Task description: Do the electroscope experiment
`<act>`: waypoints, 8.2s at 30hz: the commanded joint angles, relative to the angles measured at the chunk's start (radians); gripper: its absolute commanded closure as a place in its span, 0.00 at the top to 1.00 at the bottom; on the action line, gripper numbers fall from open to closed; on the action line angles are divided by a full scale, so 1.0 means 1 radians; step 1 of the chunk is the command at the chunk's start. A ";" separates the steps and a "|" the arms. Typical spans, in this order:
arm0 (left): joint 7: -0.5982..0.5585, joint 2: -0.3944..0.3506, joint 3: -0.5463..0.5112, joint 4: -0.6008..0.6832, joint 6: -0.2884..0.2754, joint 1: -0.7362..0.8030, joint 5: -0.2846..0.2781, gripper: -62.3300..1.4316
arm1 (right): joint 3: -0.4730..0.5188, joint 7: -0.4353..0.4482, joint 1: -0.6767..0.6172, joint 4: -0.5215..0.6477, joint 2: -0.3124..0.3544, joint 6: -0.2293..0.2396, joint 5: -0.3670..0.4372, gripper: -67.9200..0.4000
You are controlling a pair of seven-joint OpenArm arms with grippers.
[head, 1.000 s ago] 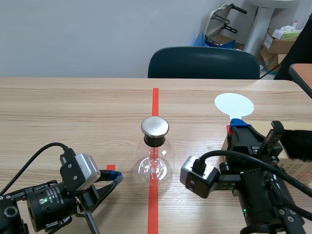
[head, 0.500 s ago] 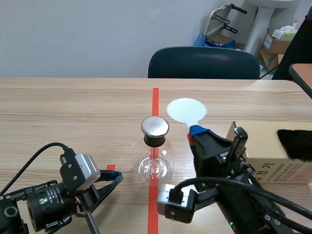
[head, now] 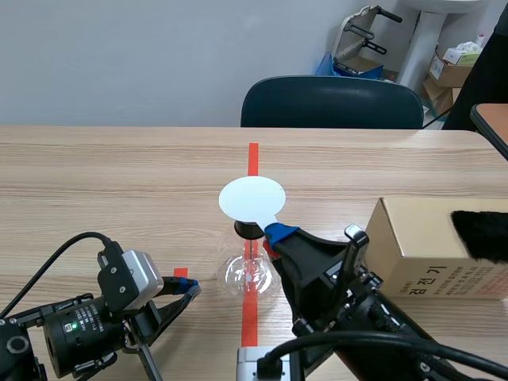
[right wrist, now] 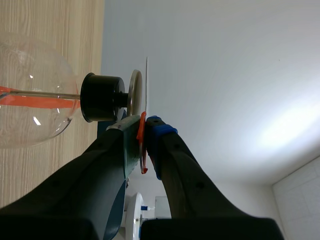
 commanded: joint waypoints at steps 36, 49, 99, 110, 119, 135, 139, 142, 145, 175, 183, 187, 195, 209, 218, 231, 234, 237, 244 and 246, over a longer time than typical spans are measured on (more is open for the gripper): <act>0.011 0.005 -0.004 0.017 -0.002 -0.003 -0.006 0.07 | 0.003 -0.004 0.012 0.019 0.011 -0.014 -0.001 0.03; 0.011 0.005 -0.004 0.017 -0.002 -0.003 -0.006 0.07 | 0.003 -0.004 0.012 0.019 0.011 -0.014 -0.001 0.03; 0.016 0.005 -0.004 0.017 -0.002 -0.003 -0.006 0.07 | 0.003 -0.005 0.012 0.019 0.011 -0.014 -0.001 0.03; 0.016 0.005 -0.004 0.017 -0.002 -0.003 -0.006 0.07 | 0.003 -0.005 0.012 0.019 0.011 -0.014 -0.001 0.03; 0.042 0.005 -0.004 0.017 -0.002 -0.002 -0.006 0.07 | 0.003 -0.095 0.012 0.019 0.011 -0.015 -0.001 0.03; 0.045 0.005 -0.004 0.017 -0.002 -0.003 -0.006 0.07 | 0.003 -0.380 0.012 0.019 0.010 -0.090 -0.001 0.03; 0.045 0.005 -0.004 0.017 -0.002 -0.003 -0.006 0.07 | 0.003 -0.429 0.012 0.019 0.010 -0.090 -0.001 0.03; 0.045 0.005 -0.004 0.017 -0.002 -0.003 -0.006 0.07 | 0.003 -0.465 0.012 0.019 0.011 -0.090 -0.001 0.03; 0.045 0.005 -0.004 0.017 -0.002 -0.003 -0.006 0.07 | 0.003 -0.493 0.011 0.019 0.011 -0.090 -0.001 0.03; 0.046 0.005 -0.004 0.017 -0.002 -0.003 -0.006 0.07 | 0.003 -0.145 0.011 0.019 0.011 -0.089 -0.001 0.03; 0.046 0.005 -0.004 0.017 -0.002 -0.003 -0.006 0.07 | 0.003 -0.145 0.011 0.019 0.011 -0.089 -0.001 0.03; 0.046 0.005 -0.004 0.017 -0.002 -0.003 -0.006 0.07 | 0.003 -0.145 0.011 0.019 0.011 -0.089 -0.001 0.03; 0.046 0.005 -0.004 0.017 -0.002 -0.003 -0.006 0.07 | 0.003 -0.145 0.011 0.019 0.011 -0.089 -0.001 0.03; 0.045 0.005 -0.004 0.017 -0.002 -0.003 -0.006 0.07 | 0.003 -0.272 0.011 0.019 0.011 -0.089 -0.001 0.03; 0.046 0.005 -0.004 0.017 -0.002 -0.003 -0.006 0.07 | 0.003 -0.496 0.011 0.019 0.011 -0.087 -0.001 0.03; 0.064 0.005 -0.004 0.017 -0.002 -0.003 -0.006 0.07 | 0.003 -0.601 0.011 0.019 0.011 -0.084 -0.001 0.03; 0.064 0.005 -0.004 0.017 -0.002 -0.003 -0.006 0.07 | 0.003 -0.564 0.012 0.019 0.011 -0.069 -0.001 0.03; 0.063 0.005 -0.004 0.017 -0.002 -0.003 -0.006 0.07 | 0.003 -0.503 0.012 0.019 0.011 -0.043 -0.001 0.03; 0.051 0.005 -0.004 0.017 -0.002 -0.003 -0.006 0.07 | 0.003 -0.320 0.012 0.019 0.011 -0.041 -0.001 0.03; 0.029 0.005 -0.004 0.017 -0.002 -0.003 -0.006 0.07 | 0.003 -0.256 0.012 0.019 0.011 -0.041 -0.001 0.03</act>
